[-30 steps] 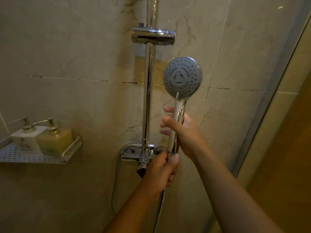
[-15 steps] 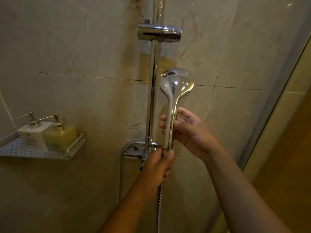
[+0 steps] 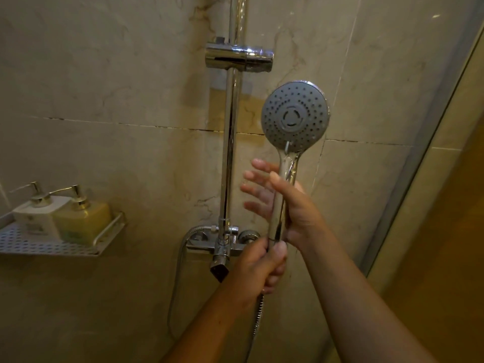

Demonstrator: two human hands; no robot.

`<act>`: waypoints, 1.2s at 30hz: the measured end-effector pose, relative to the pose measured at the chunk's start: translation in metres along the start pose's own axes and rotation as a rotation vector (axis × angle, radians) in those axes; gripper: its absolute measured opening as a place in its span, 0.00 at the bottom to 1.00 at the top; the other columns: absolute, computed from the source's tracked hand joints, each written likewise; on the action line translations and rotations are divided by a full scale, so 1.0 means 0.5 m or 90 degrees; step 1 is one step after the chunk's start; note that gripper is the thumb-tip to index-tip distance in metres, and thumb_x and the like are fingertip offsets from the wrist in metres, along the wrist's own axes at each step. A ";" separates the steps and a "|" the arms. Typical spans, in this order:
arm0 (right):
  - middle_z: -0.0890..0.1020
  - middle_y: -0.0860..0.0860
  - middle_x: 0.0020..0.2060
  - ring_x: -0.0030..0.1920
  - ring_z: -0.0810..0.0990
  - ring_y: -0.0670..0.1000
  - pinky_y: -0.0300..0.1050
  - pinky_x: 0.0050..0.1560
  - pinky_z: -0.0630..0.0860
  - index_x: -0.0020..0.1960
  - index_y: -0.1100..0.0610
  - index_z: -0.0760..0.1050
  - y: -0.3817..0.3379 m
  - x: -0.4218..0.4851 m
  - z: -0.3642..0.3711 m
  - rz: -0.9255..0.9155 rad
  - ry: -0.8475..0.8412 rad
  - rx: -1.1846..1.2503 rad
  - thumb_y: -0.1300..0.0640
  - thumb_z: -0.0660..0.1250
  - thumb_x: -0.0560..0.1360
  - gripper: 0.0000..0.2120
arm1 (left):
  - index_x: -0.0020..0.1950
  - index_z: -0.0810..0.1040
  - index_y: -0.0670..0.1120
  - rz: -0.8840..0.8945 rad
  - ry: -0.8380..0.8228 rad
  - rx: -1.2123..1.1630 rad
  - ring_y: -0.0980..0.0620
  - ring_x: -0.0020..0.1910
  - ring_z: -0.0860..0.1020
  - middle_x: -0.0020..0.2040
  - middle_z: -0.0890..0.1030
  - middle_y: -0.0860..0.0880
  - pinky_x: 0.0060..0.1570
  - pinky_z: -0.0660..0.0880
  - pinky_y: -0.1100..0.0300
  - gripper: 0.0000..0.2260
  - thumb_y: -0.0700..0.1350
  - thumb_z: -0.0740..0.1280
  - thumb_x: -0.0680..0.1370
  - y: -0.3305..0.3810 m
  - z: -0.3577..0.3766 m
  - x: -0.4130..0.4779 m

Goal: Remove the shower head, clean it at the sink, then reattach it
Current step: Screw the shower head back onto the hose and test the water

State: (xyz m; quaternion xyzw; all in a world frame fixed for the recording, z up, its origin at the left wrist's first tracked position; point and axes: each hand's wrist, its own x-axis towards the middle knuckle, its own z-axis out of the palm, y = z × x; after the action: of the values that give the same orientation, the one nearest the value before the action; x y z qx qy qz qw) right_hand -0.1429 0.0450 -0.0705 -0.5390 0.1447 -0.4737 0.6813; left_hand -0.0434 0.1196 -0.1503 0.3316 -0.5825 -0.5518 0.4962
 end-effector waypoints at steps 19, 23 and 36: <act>0.83 0.64 0.58 0.58 0.84 0.62 0.53 0.53 0.82 0.70 0.62 0.70 -0.050 -0.074 -0.063 -0.028 0.023 -0.201 0.64 0.66 0.74 0.24 | 0.47 0.72 0.47 -0.022 0.032 0.040 0.59 0.26 0.65 0.30 0.70 0.56 0.25 0.62 0.67 0.09 0.53 0.62 0.80 -0.004 -0.012 0.007; 0.87 0.53 0.49 0.51 0.86 0.55 0.48 0.48 0.83 0.66 0.56 0.74 -0.077 -0.074 -0.056 -0.042 0.029 -0.316 0.59 0.73 0.70 0.25 | 0.49 0.72 0.46 -0.004 -0.011 0.030 0.58 0.27 0.65 0.31 0.70 0.55 0.25 0.63 0.66 0.11 0.54 0.62 0.80 0.004 0.004 -0.001; 0.73 0.65 0.68 0.66 0.75 0.65 0.67 0.68 0.70 0.78 0.59 0.59 -0.031 -0.030 -0.015 0.077 -0.248 0.162 0.45 0.74 0.73 0.42 | 0.45 0.75 0.49 -0.023 -0.171 -0.224 0.61 0.23 0.60 0.30 0.63 0.53 0.21 0.59 0.70 0.12 0.57 0.70 0.76 0.000 0.021 -0.007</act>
State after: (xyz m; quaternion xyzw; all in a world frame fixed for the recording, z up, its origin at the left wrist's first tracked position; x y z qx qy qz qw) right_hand -0.1635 0.0528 -0.0644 -0.5202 -0.0181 -0.3334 0.7860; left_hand -0.0524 0.1263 -0.1500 0.1739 -0.5322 -0.6927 0.4545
